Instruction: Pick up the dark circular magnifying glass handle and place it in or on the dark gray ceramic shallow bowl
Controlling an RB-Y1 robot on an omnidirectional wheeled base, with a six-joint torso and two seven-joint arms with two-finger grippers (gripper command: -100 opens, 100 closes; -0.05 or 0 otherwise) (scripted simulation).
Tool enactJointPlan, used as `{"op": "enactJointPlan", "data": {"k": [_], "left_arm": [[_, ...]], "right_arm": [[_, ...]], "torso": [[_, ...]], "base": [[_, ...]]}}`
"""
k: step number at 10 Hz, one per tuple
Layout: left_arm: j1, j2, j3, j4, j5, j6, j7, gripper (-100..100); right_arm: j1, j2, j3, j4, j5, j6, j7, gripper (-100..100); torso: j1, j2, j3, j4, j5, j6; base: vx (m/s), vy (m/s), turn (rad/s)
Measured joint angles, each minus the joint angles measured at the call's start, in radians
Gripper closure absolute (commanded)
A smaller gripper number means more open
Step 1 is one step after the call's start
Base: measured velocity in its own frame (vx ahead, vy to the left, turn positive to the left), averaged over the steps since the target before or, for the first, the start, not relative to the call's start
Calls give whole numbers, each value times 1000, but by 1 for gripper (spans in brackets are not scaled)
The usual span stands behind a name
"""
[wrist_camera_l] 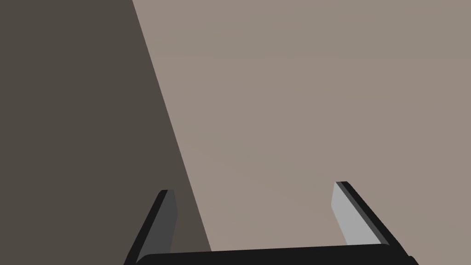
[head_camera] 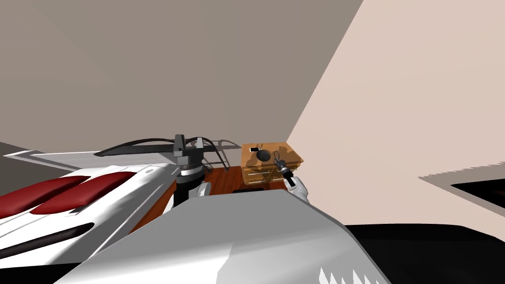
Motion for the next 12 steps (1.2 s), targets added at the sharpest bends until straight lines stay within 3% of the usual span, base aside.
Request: {"op": "enactJointPlan", "data": {"k": [12], "left_arm": [[0,0,0,0,0,0,0,0]], "right_arm": [[35,-182,27,-119,244,-72,89,100]], "torso": [[2,-4,-2,-1,3,1]], "base": [[-93,14,81]]}}
